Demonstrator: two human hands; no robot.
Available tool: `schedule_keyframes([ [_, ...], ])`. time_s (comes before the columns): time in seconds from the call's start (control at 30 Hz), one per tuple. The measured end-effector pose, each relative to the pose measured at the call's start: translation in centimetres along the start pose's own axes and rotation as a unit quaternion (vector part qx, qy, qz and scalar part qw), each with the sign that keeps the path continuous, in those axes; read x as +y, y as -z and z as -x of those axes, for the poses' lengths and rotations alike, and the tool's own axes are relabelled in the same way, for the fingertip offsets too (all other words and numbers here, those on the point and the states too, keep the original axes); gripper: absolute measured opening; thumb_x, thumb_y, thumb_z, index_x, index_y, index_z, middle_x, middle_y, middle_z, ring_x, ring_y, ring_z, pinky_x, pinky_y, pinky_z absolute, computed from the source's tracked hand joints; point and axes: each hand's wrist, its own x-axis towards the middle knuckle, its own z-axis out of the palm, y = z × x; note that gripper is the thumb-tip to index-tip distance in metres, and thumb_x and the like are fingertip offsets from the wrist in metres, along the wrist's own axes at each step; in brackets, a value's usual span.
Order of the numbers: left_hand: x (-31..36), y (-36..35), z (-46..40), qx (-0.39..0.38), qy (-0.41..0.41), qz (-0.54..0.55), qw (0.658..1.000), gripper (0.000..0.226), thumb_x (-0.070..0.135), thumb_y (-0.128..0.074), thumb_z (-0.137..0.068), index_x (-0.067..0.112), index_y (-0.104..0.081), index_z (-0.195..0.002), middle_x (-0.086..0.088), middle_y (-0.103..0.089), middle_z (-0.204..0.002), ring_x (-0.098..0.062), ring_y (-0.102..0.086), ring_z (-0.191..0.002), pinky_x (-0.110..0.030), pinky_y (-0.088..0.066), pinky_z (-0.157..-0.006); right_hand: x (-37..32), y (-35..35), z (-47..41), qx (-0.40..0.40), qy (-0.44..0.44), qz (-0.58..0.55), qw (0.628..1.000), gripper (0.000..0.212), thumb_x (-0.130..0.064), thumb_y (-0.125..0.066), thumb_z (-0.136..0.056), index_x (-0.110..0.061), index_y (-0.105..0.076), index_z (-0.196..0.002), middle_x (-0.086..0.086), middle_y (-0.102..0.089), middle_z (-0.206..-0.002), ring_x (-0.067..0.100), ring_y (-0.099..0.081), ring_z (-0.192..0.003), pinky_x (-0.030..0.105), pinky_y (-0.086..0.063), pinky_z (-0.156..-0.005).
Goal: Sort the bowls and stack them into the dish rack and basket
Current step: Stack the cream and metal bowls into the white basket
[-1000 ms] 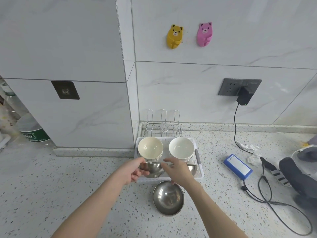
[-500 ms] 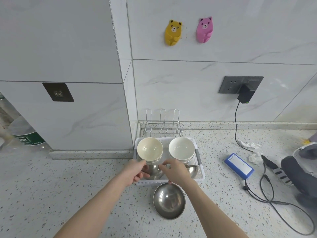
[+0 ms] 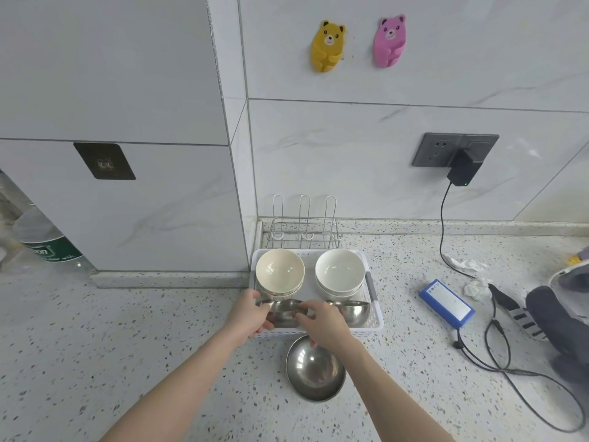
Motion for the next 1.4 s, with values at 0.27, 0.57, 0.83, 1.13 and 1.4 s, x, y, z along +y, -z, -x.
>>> schedule_keyframes([
  [0.27,-1.6,0.0,3.9,0.068,-0.135,-0.017,0.988,0.021,0.04,-0.054,-0.095,0.02,-0.061,-0.09,0.002,-0.067,-0.056,0.003,-0.054,-0.04,-0.019,-0.044,-0.045,1.8,1.0,3.1,0.073,-0.016,-0.043,0.996,0.036,-0.021,-0.053,-0.094,-0.02,-0.06,-0.13,-0.003,-0.068,-0.103,0.008,-0.064,-0.072,0.021,-0.053,-0.066],
  [0.57,-5.9,-6.3,7.5,-0.095,0.006,-0.059,0.994,0.019,0.034,-0.06,-0.092,0.015,-0.061,-0.091,0.0,-0.074,-0.07,-0.005,-0.054,-0.045,-0.018,-0.037,-0.039,4.7,0.0,7.9,0.118,-0.102,-0.141,0.978,0.024,-0.02,-0.052,-0.093,-0.021,-0.064,-0.114,-0.004,-0.07,-0.076,0.01,-0.058,-0.054,0.025,-0.047,-0.052],
  [0.83,-5.4,-6.8,9.2,-0.066,0.016,0.027,0.997,0.008,0.016,-0.062,-0.086,0.01,-0.067,-0.087,-0.001,-0.072,-0.062,-0.005,-0.049,-0.039,-0.018,-0.031,-0.036,5.3,0.6,9.9,0.133,-0.107,-0.133,0.976,0.024,-0.023,-0.05,-0.093,-0.025,-0.064,-0.113,-0.005,-0.071,-0.08,0.013,-0.063,-0.065,0.028,-0.05,-0.057],
  [1.13,-3.3,-3.2,10.1,-0.084,0.016,0.128,0.988,0.014,0.011,-0.062,-0.089,-0.001,-0.067,-0.09,-0.01,-0.072,-0.066,-0.007,-0.033,-0.035,-0.019,-0.024,-0.036,3.8,2.5,10.2,0.168,-0.024,-0.183,0.968,0.025,-0.029,-0.056,-0.093,-0.035,-0.066,-0.115,-0.019,-0.065,-0.107,0.003,-0.061,-0.097,0.023,-0.047,-0.08],
  [1.4,-2.2,-0.1,9.1,-0.067,0.041,0.208,0.975,0.016,0.009,-0.06,-0.089,-0.003,-0.069,-0.097,-0.01,-0.071,-0.066,-0.009,-0.032,-0.041,-0.018,-0.022,-0.034,2.0,2.5,9.8,0.071,0.063,-0.241,0.966,0.033,-0.033,-0.064,-0.091,-0.04,-0.06,-0.123,-0.017,-0.065,-0.117,0.022,-0.069,-0.057,0.022,-0.056,-0.064],
])
